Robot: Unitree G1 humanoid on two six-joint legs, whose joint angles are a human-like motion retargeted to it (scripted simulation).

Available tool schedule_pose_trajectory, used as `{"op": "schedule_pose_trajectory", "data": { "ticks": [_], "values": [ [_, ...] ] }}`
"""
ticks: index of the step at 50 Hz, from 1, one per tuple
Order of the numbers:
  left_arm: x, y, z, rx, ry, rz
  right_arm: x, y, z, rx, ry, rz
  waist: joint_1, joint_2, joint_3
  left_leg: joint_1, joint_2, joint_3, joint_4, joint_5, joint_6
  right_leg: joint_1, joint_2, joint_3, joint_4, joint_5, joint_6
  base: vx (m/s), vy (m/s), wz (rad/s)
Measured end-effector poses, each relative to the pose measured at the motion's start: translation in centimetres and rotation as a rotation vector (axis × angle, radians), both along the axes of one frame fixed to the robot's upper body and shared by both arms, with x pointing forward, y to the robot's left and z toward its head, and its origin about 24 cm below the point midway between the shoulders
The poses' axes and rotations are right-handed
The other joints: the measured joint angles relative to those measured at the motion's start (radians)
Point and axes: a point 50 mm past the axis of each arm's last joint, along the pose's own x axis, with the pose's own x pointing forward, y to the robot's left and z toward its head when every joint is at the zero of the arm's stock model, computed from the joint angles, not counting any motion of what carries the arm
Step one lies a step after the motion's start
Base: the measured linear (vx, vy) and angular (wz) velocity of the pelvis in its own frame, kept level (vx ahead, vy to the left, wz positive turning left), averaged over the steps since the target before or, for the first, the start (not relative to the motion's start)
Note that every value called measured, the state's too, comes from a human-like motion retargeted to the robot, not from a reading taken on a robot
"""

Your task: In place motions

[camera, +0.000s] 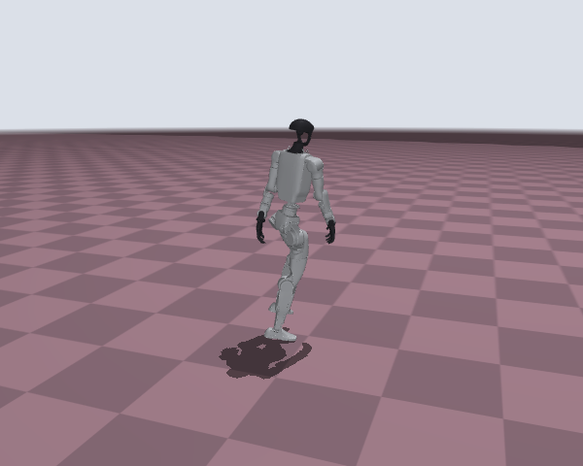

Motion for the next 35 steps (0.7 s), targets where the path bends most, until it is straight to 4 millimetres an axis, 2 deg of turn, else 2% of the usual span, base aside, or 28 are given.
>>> {"op": "schedule_pose_trajectory", "data": {
  "ticks": [2, 3, 5, 7, 8, 9, 10, 12, 13, 15, 17, 18, 20, 22, 23, 25, 27, 28, 30, 31, 32, 33, 35],
  "values": [
    [3.2, 0.7, -0.7, 0.007, -0.092, -0.106, -8.4, -2.4, -3.6, -0.059, 0.342, -0.097, -0.038, 0.031, -0.032, 0.219, -0.072, -0.108, -0.333, 0.008, -0.016, 0.015, 0.031, -0.044, 0.033, -0.02, 0.008, 0.21, 0.1, 0.89],
    [5.0, 1.0, -1.0, 0.015, -0.142, -0.169, -12.8, -3.6, -4.5, -0.098, 0.509, -0.153, -0.062, 0.055, -0.032, 0.35, -0.098, -0.197, -0.522, -0.081, -0.035, 0.03, 0.057, -0.074, 0.06, -0.024, 0.003, 0.15, 0.16, 1.03],
    [8.5, 1.1, -1.3, 0.018, -0.241, -0.295, -21.6, -5.7, -4.5, -0.208, 0.825, -0.276, -0.122, 0.108, -0.024, 0.571, -0.098, -0.194, -0.789, -0.203, 0.03, 0.056, 0.112, -0.137, 0.139, 0.054, -0.017, 0.08, 0.17, 1.17],
    [14.2, 0.7, -1.1, -0.013, -0.388, -0.422, -27.5, -7.7, -3.0, -0.343, 1.043, -0.418, -0.225, 0.188, 0.015, 0.63, 0.006, -0.229, -0.937, -0.121, -0.031, -0.036, 0.098, -0.234, 0.392, 0.342, -0.045, -0.32, 0.31, 1.21],
    [18.1, 0.3, -0.6, -0.024, -0.496, -0.491, -28.9, -8.8, -2.3, -0.403, 1.087, -0.504, -0.25, 0.217, 0.057, 0.62, 0.056, -0.247, -0.953, -0.109, -0.076, -0.14, 0.025, -0.253, 0.605, 0.432, -0.078, -0.65, 0.43, 0.57],
    [21.7, 0.0, 0.2, -0.01, -0.611, -0.569, -30.6, -9.6, -1.7, -0.454, 1.099, -0.592, -0.284, 0.248, 0.079, 0.592, 0.083, -0.28, -0.964, -0.093, -0.094, -0.308, 0.093, -0.099, 0.778, 0.467, -0.047, -0.81, 0.35, 0.38],
    [25.2, -0.4, 1.2, 0.017, -0.731, -0.65, -32.3, -10.2, -1.0, -0.505, 1.097, -0.679, -0.321, 0.279, 0.092, 0.555, 0.098, -0.319, -0.972, -0.075, -0.097, -0.507, 0.231, 0.14, 0.931, 0.474, 0.014, -0.6, 0.31, 0.81],
    [31.4, 0.9, 4.2, 0.094, -0.938, -0.817, -36.1, -12.0, 0.9, -0.563, 1.098, -0.862, -0.435, 0.312, 0.107, 0.524, 0.093, -0.262, -0.979, -0.064, -0.086, -0.696, 0.003, 0.009, 1.239, 0.333, -0.095, -0.18, 0.42, 1.23],
    [34.1, 1.9, 6.1, 0.15, -1.02, -0.909, -37.9, -12.0, 1.7, -0.541, 1.13, -0.955, -0.48, 0.326, 0.124, 0.514, 0.103, -0.231, -0.966, -0.067, -0.081, -0.757, -0.065, -0.006, 1.332, 0.293, -0.111, -0.02, 0.35, 1.15],
    [37.8, 4.0, 9.2, 0.319, -1.121, -1.037, -39.7, -11.6, 2.6, -0.492, 1.198, -1.115, -0.537, 0.345, 0.161, 0.478, 0.118, -0.308, -0.939, -0.053, -0.067, -0.861, -0.084, -0.004, 1.416, 0.264, -0.13, -0.1, 0.15, 0.53],
    [38.8, 3.9, 10.1, 0.483, -1.154, -1.047, -40.9, -10.7, 3.1, -0.544, 1.194, -1.27, -0.525, 0.349, 0.16, 0.464, 0.14, -0.271, -0.927, -0.041, -0.072, -0.921, -0.054, 0.014, 1.426, 0.247, -0.133, -0.09, -0.05, -0.17],
    [39.0, 3.3, 10.2, 0.534, -1.178, -1.03, -41.2, -10.1, 3.0, -0.566, 1.152, -1.338, -0.499, 0.35, 0.146, 0.455, 0.148, -0.251, -0.924, -0.037, -0.073, -0.933, -0.049, 0.013, 1.416, 0.234, -0.133, -0.01, -0.08, -0.3],
    [38.9, 2.0, 10.0, 0.541, -1.226, -0.99, -41.2, -9.1, 2.3, -0.545, 1.039, -1.416, -0.46, 0.344, 0.117, 0.449, 0.15, -0.24, -0.923, -0.036, -0.074, -0.91, -0.039, -0.004, 1.368, 0.221, -0.132, 0.08, -0.09, -0.25],
    [37.2, 1.5, 8.5, 0.442, -1.209, -0.978, -40.1, -8.6, 1.4, -0.48, 0.98, -1.432, -0.433, 0.319, 0.099, 0.477, 0.134, -0.237, -0.93, -0.044, -0.075, -0.819, -0.012, 0.0, 1.28, 0.233, -0.104, 0.18, -0.1, -0.43],
    [35.7, 1.4, 7.2, 0.382, -1.161, -0.972, -39.4, -8.4, 1.0, -0.456, 0.987, -1.426, -0.416, 0.303, 0.09, 0.5, 0.123, -0.223, -0.937, -0.05, -0.074, -0.759, 0.015, 0.013, 1.222, 0.245, -0.085, 0.22, -0.11, -0.81],
    [31.3, 1.5, 4.1, 0.26, -0.994, -0.923, -37.2, -8.3, 0.0, -0.396, 1.007, -1.359, -0.378, 0.27, 0.064, 0.548, 0.098, -0.172, -0.951, -0.067, -0.074, -0.612, 0.073, 0.035, 1.068, 0.269, -0.057, 0.27, -0.1, -1.13],
    [25.1, 1.3, 1.0, 0.154, -0.773, -0.812, -33.5, -8.2, -1.5, -0.313, 0.992, -1.213, -0.325, 0.239, 0.031, 0.579, 0.075, -0.119, -0.94, -0.1, -0.075, -0.431, 0.135, 0.051, 0.83, 0.283, -0.066, 0.33, -0.1, -1.35],
    [21.5, 1.1, -0.1, 0.106, -0.66, -0.746, -31.2, -8.1, -2.2, -0.279, 0.973, -1.123, -0.297, 0.229, 0.018, 0.587, 0.065, -0.104, -0.923, -0.113, -0.072, -0.332, 0.169, 0.065, 0.684, 0.284, -0.066, 0.36, -0.13, -1.06],
    [14.1, 0.9, -1.5, 0.022, -0.436, -0.609, -25.8, -7.1, -3.5, -0.207, 0.909, -0.91, -0.27, 0.198, 0.014, 0.598, 0.026, -0.096, -0.859, -0.115, -0.057, -0.109, 0.208, 0.096, 0.346, 0.23, -0.02, 0.4, -0.17, -0.43],
    [10.2, 1.1, -1.6, -0.014, -0.316, -0.542, -22.8, -6.3, -4.0, -0.156, 0.862, -0.785, -0.271, 0.174, 0.018, 0.594, 0.009, -0.072, -0.789, -0.083, -0.055, -0.011, 0.183, 0.006, 0.225, 0.103, -0.022, 0.37, -0.13, 0.02],
    [6.7, 1.2, -1.3, -0.043, -0.201, -0.476, -19.4, -5.4, -4.4, -0.102, 0.805, -0.661, -0.263, 0.143, 0.023, 0.566, 0.006, -0.03, -0.686, -0.028, -0.06, 0.062, 0.154, -0.067, 0.118, 0.016, -0.032, 0.22, -0.07, -0.07],
    [3.9, 1.5, -0.7, -0.063, -0.093, -0.416, -15.6, -4.2, -4.5, -0.035, 0.729, -0.539, -0.239, 0.1, 0.032, 0.492, 0.029, 0.049, -0.517, 0.075, -0.078, 0.085, 0.118, -0.105, 0.039, 0.01, -0.059, 0.01, -0.09, -0.78],
    [0.0, 1.9, 0.3, -0.043, 0.085, -0.331, -6.9, -2.2, -3.0, 0.1, 0.518, -0.348, -0.075, 0.076, 0.036, 0.179, 0.162, 0.104, -0.112, 0.284, -0.089, 0.051, 0.081, -0.012, -0.01, 0.008, -0.002, -0.24, -0.18, -1.54]
  ]
}}
